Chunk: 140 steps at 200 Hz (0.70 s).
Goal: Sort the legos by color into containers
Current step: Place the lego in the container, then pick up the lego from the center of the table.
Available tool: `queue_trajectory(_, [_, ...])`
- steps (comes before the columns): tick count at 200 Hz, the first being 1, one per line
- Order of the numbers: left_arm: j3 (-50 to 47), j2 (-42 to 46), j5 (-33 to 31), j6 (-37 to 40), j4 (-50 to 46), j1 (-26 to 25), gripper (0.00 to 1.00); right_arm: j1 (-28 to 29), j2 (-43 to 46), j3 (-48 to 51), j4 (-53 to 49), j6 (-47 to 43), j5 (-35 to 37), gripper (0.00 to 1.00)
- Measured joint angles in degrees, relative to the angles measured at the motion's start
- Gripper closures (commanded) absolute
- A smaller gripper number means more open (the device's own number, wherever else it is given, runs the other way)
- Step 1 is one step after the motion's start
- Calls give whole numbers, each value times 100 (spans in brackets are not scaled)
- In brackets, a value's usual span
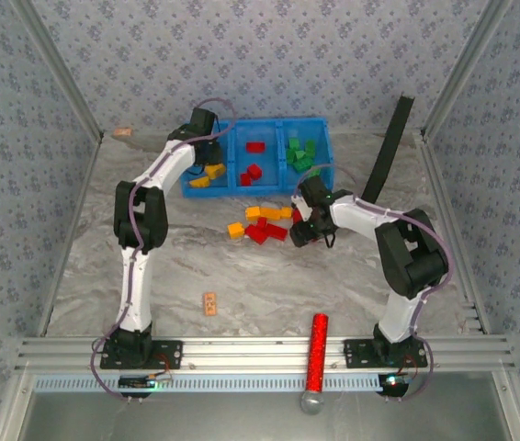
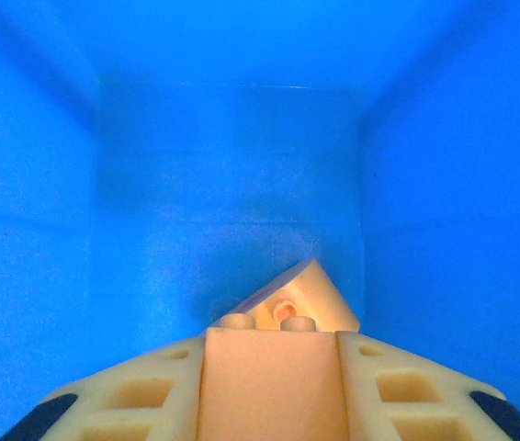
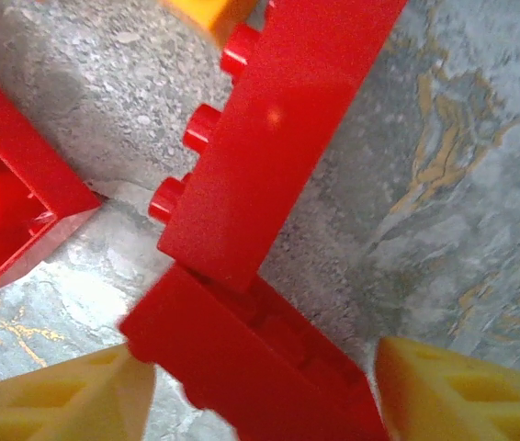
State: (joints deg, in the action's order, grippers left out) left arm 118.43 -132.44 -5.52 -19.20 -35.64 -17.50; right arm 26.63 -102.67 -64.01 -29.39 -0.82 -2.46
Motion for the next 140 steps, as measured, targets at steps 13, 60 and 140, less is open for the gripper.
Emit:
queue_trajectory(13, [0,0,11,9,-15,0,57,4,0,11,-24,20,0,50])
queue_trajectory(60, [-2,0,61,42,-37,0,44,116,4,140,-48,197,9,66])
queue_trajectory(140, [-1427,1110,245,90,-26,-83,38,450,555,337,-358,402,-59,75])
